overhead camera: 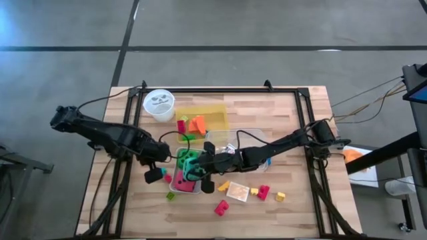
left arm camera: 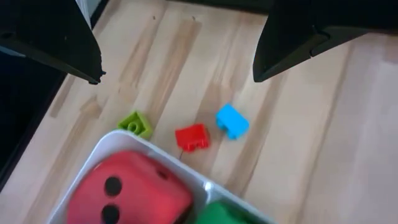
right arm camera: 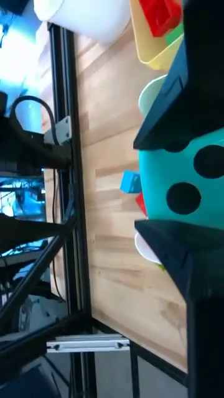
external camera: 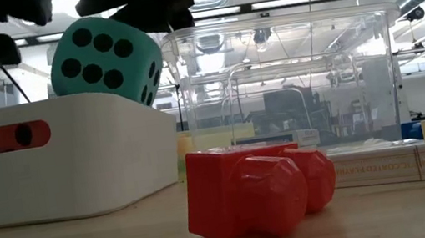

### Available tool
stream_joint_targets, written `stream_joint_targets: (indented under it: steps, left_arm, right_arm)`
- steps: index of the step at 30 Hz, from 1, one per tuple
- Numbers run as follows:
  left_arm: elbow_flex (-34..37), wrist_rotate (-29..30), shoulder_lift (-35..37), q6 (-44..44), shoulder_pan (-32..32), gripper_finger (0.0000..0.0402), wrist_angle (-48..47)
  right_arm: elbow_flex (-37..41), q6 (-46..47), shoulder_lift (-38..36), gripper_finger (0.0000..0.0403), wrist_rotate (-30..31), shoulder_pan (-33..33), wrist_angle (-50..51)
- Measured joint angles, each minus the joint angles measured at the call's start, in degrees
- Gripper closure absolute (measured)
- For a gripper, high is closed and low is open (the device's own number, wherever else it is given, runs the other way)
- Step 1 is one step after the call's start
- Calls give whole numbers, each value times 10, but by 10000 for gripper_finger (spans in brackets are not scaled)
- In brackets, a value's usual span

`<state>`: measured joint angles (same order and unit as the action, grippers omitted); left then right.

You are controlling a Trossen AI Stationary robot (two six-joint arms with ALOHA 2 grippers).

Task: Pick & Place Toys
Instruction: Put the blue dice into the white bin, then adjust the transparent bin

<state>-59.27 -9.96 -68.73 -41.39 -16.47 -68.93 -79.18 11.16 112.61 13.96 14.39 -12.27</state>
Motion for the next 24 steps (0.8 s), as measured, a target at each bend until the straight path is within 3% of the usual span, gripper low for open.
stream_joint_targets:
  steps: [5, 10, 24]
  left_arm:
    - [18, -24, 0, -20, 0, 2, -1]
    - [20, -26, 0, -22, 0, 2, -1]
    - [20, -28, 0, -21, 0, 2, -3]
  right_arm:
    - [0, 3, -5, 161, 29, 1, 3]
    - [0, -10, -39, 150, 47, 1, 32]
    - [0, 67, -110, 149, 55, 30, 358]
